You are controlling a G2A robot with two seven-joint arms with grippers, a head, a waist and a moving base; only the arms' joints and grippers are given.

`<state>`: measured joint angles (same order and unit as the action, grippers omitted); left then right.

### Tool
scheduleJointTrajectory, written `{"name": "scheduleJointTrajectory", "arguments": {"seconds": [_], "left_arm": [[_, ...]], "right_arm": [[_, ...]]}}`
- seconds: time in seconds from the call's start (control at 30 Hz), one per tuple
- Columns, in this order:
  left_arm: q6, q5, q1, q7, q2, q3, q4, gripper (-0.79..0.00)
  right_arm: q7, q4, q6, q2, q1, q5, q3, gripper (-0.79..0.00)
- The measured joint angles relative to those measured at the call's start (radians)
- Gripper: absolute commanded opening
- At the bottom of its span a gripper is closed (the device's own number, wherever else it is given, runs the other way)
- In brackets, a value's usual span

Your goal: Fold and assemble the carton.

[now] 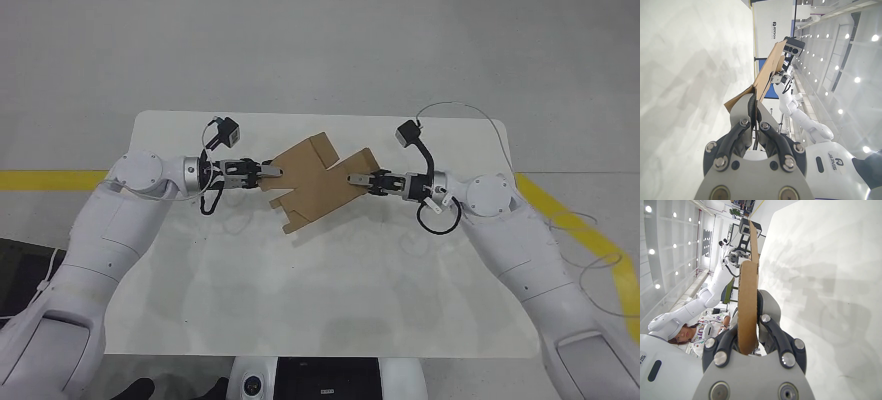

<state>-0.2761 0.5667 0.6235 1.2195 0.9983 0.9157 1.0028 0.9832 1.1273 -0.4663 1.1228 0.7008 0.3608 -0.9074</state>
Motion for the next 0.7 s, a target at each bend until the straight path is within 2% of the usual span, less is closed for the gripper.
{"name": "scheduleJointTrajectory", "arguments": {"seconds": [0.3, 0.5, 0.53, 0.57, 0.63, 0.7], "left_arm": [[-0.033, -0.002, -0.004, 0.039, -0.005, 0.041, 0.027, -0.785], [-0.098, -0.045, -0.003, 0.087, -0.014, 0.068, 0.077, -0.785], [-0.114, -0.055, -0.001, 0.097, -0.016, 0.073, 0.089, -0.785], [-0.126, -0.062, 0.001, 0.104, -0.017, 0.076, 0.098, -0.785], [-0.147, -0.074, 0.008, 0.118, -0.021, 0.084, 0.117, -0.785], [-0.155, -0.079, 0.015, 0.131, -0.023, 0.089, 0.130, -0.785]], "right_arm": [[-0.012, -0.031, 0.001, -0.026, 0.034, -0.032, -0.088, 0.000], [0.033, 0.038, -0.048, -0.049, 0.061, -0.033, -0.159, 0.000], [0.057, 0.050, -0.064, -0.048, 0.061, -0.014, -0.160, -0.049], [0.076, 0.056, -0.075, -0.047, 0.057, 0.000, -0.157, -0.197], [0.120, 0.059, -0.100, -0.041, 0.043, 0.038, -0.141, -0.394], [0.158, 0.054, -0.127, -0.032, 0.026, 0.076, -0.118, -0.428]]}}
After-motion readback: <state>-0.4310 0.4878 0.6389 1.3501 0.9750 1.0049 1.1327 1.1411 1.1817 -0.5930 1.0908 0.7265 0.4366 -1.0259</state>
